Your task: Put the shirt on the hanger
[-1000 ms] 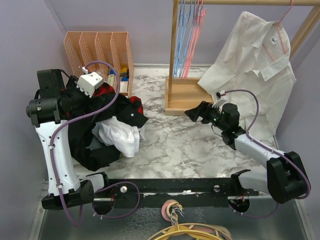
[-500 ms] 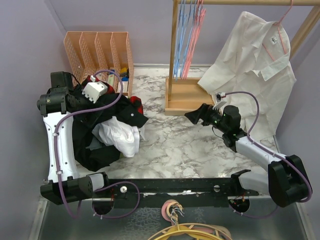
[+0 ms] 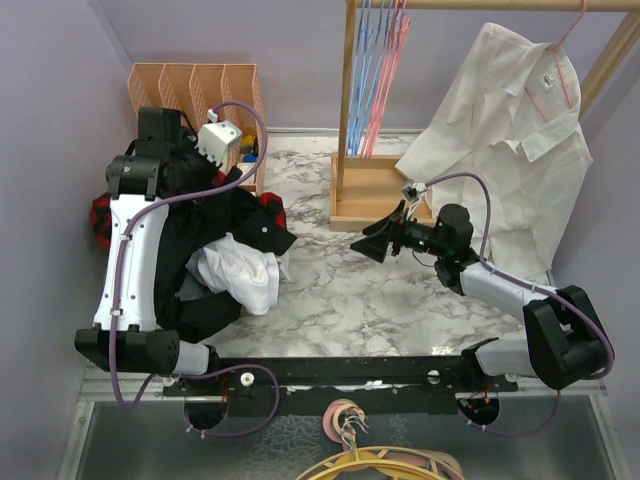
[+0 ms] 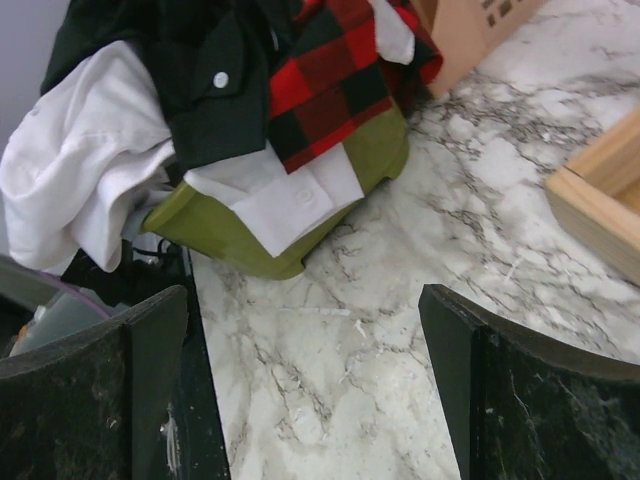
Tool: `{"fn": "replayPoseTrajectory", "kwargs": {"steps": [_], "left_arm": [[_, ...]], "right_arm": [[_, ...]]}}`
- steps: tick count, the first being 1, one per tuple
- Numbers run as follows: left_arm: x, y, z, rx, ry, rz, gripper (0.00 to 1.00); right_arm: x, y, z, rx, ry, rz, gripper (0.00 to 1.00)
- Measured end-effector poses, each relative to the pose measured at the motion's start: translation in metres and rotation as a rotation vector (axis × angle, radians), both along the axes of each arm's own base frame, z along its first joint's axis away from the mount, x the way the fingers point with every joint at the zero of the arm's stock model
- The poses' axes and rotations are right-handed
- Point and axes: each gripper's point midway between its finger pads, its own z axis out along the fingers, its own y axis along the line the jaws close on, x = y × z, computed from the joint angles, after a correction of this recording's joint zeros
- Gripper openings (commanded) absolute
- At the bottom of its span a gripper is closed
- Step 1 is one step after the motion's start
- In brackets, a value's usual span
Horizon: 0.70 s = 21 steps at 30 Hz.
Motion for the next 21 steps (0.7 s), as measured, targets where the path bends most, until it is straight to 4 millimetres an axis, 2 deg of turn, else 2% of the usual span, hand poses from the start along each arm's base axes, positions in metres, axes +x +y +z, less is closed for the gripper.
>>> {"fn": "replayPoseTrajectory", "kwargs": {"steps": [3, 7, 9, 10, 11, 16, 19, 21], "left_arm": [[0.017, -0.015, 0.006, -0.025, -0.024, -0.013, 0.99], [0.031, -0.034, -0.010, -0.030, 0.015, -0.041, 0.98], [0.034, -0.040, -0.018, -0.025, 0.034, -0.051, 0.92], [0.034, -0.040, -0.018, -0.025, 0.034, -0.051, 0.87], [0.034, -0.046, -0.029, -0.020, 0.062, -0.065, 0.79], [0.036, -0.044, -0.036, 0.014, 0.068, -0.038, 0.34], [0.038, -0.042, -0.035, 0.027, 0.059, -0.025, 0.00], [0.038, -0.042, -0.035, 0.034, 0.059, -0.023, 0.00]], "right_arm": [[-0.003, 0.009, 0.011, 0.010, -0.039, 0.045, 0.99], [-0.006, 0.013, 0.015, 0.015, -0.056, 0.068, 0.99], [-0.006, 0.013, 0.015, 0.014, -0.056, 0.069, 0.99], [-0.006, 0.013, 0.015, 0.014, -0.057, 0.069, 0.99], [-0.006, 0.013, 0.015, 0.014, -0.058, 0.069, 0.99], [-0.007, 0.014, 0.013, 0.012, -0.059, 0.079, 0.99], [-0.010, 0.016, 0.010, 0.013, -0.055, 0.103, 1.00], [-0.013, 0.020, 0.008, 0.012, -0.052, 0.126, 0.99]]}}
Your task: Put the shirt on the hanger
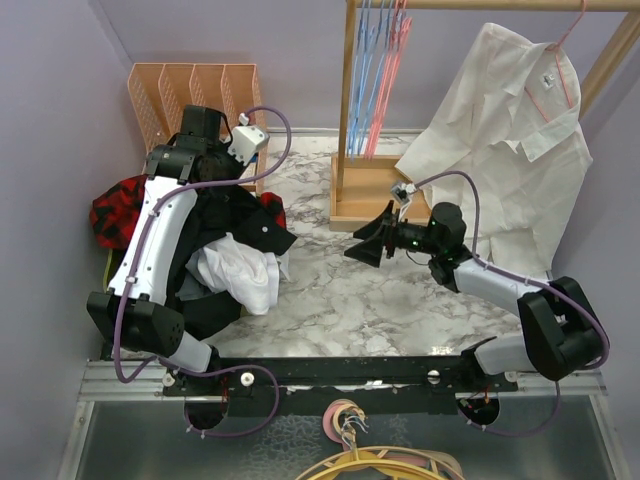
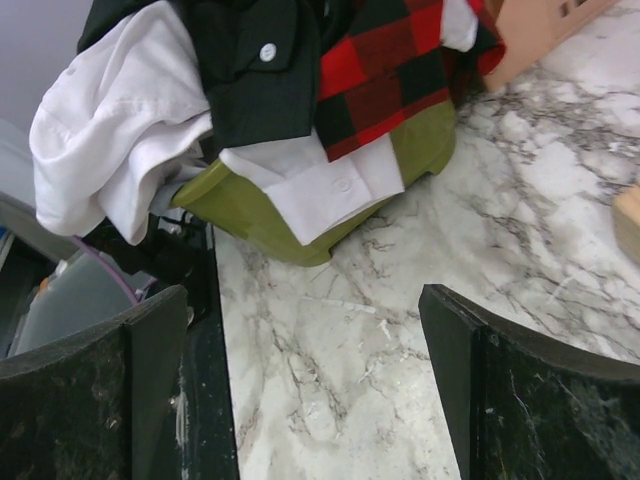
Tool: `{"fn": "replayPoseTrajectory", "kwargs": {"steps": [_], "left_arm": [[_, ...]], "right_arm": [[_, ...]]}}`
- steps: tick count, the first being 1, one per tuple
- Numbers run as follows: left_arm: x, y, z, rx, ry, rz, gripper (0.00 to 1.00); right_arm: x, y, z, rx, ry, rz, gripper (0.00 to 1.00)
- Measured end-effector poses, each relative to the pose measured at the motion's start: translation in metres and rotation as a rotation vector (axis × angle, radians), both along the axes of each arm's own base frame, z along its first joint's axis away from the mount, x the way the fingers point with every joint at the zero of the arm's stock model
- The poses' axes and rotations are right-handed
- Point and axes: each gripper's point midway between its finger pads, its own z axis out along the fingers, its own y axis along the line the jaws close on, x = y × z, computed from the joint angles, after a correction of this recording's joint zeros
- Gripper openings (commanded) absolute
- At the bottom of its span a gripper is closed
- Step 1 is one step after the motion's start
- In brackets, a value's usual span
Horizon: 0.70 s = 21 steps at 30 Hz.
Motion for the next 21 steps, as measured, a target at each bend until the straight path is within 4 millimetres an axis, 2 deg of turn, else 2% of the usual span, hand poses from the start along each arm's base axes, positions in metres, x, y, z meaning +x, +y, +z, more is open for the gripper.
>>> {"fn": "replayPoseTrajectory", "kwargs": {"steps": [4, 7, 12, 16, 21], "left_arm": [[-0.004, -0.002, 0.006, 0.004, 0.001, -0.011, 0.02], [-0.013, -0.006, 0.024, -0.005, -0.026, -0.042, 0.04], [-0.047, -0.010, 0.060, -0.023, -0.094, -0.108, 0.04], [-0.072, -0.009, 0.075, -0.037, -0.121, -0.145, 0.05], [-0.081, -0.015, 0.088, -0.063, -0.137, -0.181, 0.06]], "right_arm": [[-0.012, 0.022, 0.002, -0.003, -0.022, 0.092, 0.99], [-0.026, 0.053, 0.013, -0.003, -0.085, 0.190, 0.99], [-0.031, 0.090, 0.040, 0.012, -0.213, 0.204, 0.99], [-0.011, 0.102, 0.062, 0.038, -0.289, 0.119, 0.99], [0.024, 0.126, 0.091, 0.069, -0.352, 0.070, 0.99]]}}
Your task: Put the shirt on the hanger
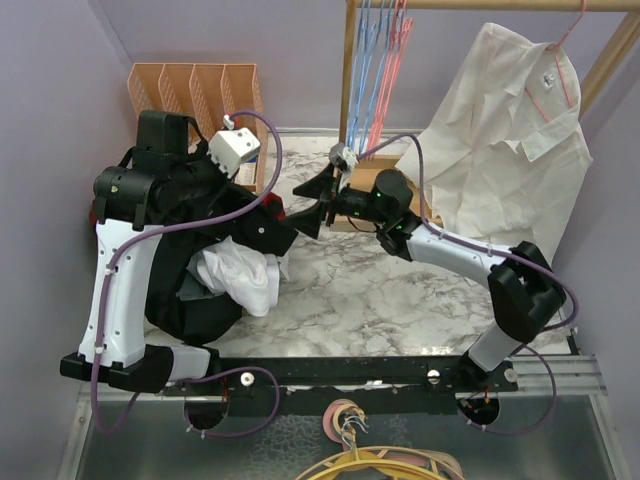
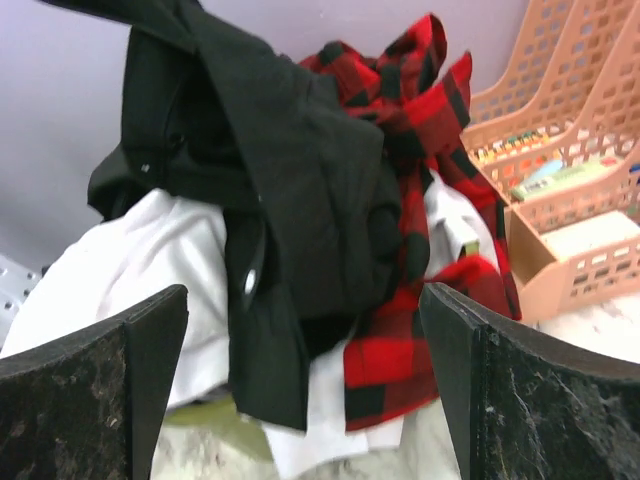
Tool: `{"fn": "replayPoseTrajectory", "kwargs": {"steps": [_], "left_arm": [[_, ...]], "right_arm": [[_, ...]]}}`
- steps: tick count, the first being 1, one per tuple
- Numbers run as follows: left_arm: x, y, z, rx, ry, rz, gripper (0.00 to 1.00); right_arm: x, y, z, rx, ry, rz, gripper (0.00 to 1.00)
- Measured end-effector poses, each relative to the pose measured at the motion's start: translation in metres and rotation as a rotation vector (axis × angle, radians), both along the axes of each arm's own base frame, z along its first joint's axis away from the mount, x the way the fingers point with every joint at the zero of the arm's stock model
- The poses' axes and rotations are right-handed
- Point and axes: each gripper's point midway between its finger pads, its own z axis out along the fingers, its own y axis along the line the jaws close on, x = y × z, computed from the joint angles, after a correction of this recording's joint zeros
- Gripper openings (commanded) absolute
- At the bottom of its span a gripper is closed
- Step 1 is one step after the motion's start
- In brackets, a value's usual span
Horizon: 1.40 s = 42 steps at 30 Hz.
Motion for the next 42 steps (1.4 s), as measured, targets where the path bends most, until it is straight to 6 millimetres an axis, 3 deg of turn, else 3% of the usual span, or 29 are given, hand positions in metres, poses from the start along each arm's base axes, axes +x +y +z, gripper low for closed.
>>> {"fn": "replayPoseTrajectory", "kwargs": {"steps": [6, 11, 17, 19, 21, 24, 26, 27, 29, 34, 38, 42], "left_arm": [[-0.004, -0.006, 0.021, -0.035, -0.047, -0.028, 0.06], [-0.007, -0.011, 0.029, -0.058, -0.061, -0.051, 0.06], [-0.012, -0.017, 0.046, -0.093, -0.100, -0.084, 0.06], [-0.014, -0.018, 0.055, -0.104, -0.125, -0.093, 0.06], [-0.016, -0.019, 0.062, -0.111, -0.145, -0.099, 0.06], [-0.017, -0.017, 0.069, -0.106, -0.172, -0.096, 0.06], [-0.013, -0.010, 0.075, -0.085, -0.205, -0.065, 0.06], [-0.008, -0.003, 0.081, -0.064, -0.238, -0.029, 0.05], [-0.001, 0.006, 0.091, -0.040, -0.286, 0.021, 0.00], [0.019, 0.031, 0.149, -0.005, -0.489, 0.167, 0.00], [0.014, 0.029, 0.200, -0.048, -0.636, 0.177, 0.00], [-0.008, 0.023, 0.237, -0.122, -0.740, 0.151, 0.00]], "right_arm": [[0.005, 0.040, 0.022, 0.012, -0.051, 0.043, 0.99], [0.000, 0.067, 0.022, -0.001, -0.061, 0.068, 0.99], [0.015, 0.085, 0.019, -0.027, -0.047, 0.053, 0.63], [0.022, 0.090, 0.023, -0.030, -0.050, 0.039, 0.52], [0.031, 0.095, 0.035, -0.021, -0.067, 0.019, 0.34], [0.043, 0.100, 0.065, 0.004, -0.119, -0.017, 0.03], [0.054, 0.105, 0.093, 0.030, -0.160, -0.048, 0.01], [0.064, 0.108, 0.119, 0.055, -0.201, -0.083, 0.01], [0.071, 0.110, 0.136, 0.072, -0.228, -0.110, 0.01], [0.084, 0.107, 0.184, 0.114, -0.301, -0.184, 0.01], [0.071, 0.106, 0.217, 0.163, -0.356, -0.198, 0.01], [0.047, 0.093, 0.257, 0.225, -0.418, -0.196, 0.01]]}}
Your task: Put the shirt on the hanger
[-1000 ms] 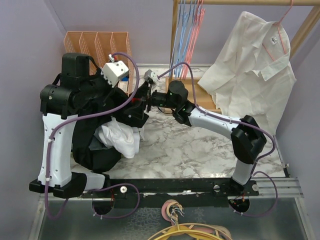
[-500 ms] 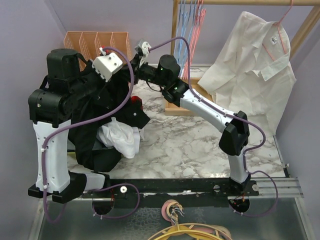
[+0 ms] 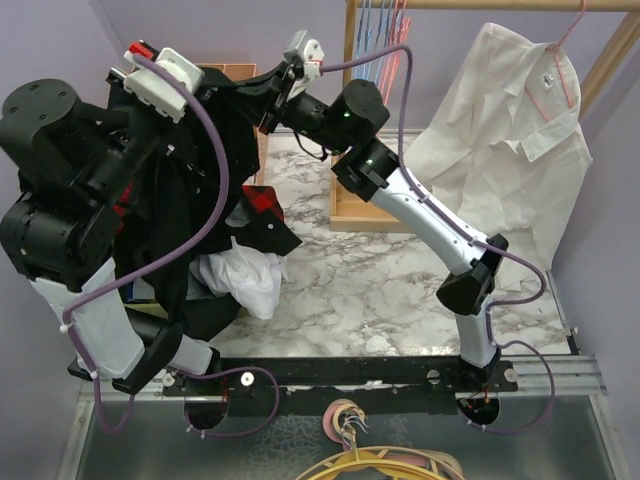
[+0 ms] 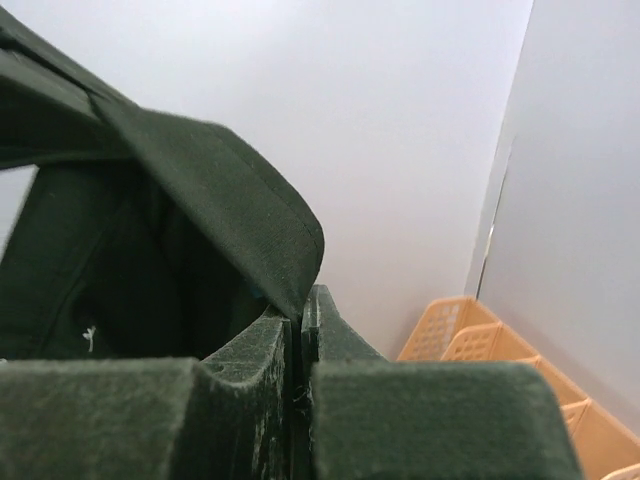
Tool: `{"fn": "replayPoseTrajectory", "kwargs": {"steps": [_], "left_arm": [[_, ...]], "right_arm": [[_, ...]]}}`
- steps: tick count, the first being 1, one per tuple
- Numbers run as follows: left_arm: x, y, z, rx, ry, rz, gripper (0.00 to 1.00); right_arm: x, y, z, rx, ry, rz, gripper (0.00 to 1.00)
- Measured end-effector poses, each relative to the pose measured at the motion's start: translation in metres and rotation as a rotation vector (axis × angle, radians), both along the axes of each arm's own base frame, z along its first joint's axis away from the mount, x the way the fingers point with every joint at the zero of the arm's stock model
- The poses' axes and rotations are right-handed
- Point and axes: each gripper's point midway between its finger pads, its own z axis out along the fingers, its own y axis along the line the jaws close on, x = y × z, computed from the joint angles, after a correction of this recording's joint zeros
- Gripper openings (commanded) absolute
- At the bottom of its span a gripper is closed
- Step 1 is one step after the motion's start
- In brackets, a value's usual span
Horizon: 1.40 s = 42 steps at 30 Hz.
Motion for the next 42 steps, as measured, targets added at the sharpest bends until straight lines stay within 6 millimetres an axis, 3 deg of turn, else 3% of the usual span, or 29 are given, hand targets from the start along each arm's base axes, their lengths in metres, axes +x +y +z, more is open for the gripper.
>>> {"fn": "replayPoseTrajectory", "kwargs": {"steps": [3, 9, 12, 18, 24, 31, 39, 42], "left_arm": [[-0.021, -0.012, 0.026, -0.042, -0.084, -0.087, 0.00], [-0.066, -0.049, 0.071, -0.118, -0.247, -0.342, 0.00], [-0.074, -0.064, 0.080, -0.137, -0.279, -0.436, 0.00], [-0.064, -0.084, 0.080, -0.162, -0.256, -0.521, 0.00], [-0.068, -0.105, 0.086, -0.197, -0.259, -0.632, 0.00], [-0.061, -0.117, 0.090, -0.213, -0.265, -0.682, 0.00], [-0.042, -0.126, 0.071, -0.117, -0.237, -0.676, 0.00], [-0.028, -0.134, 0.054, -0.081, -0.191, -0.673, 0.00]], "right_arm": [[-0.022, -0.023, 0.039, 0.049, -0.059, -0.002, 0.01], [-0.088, -0.090, 0.128, 0.157, -0.241, -0.001, 0.01], [-0.106, -0.109, 0.146, 0.161, -0.299, -0.021, 0.01], [-0.108, -0.130, 0.147, 0.109, -0.321, -0.084, 0.01], [-0.122, -0.157, 0.155, 0.079, -0.335, -0.125, 0.01], [-0.123, -0.171, 0.165, 0.073, -0.387, -0.193, 0.01], [-0.126, -0.183, 0.153, 0.007, -0.329, -0.207, 0.01], [-0.120, -0.191, 0.135, -0.046, -0.250, -0.236, 0.01]]}}
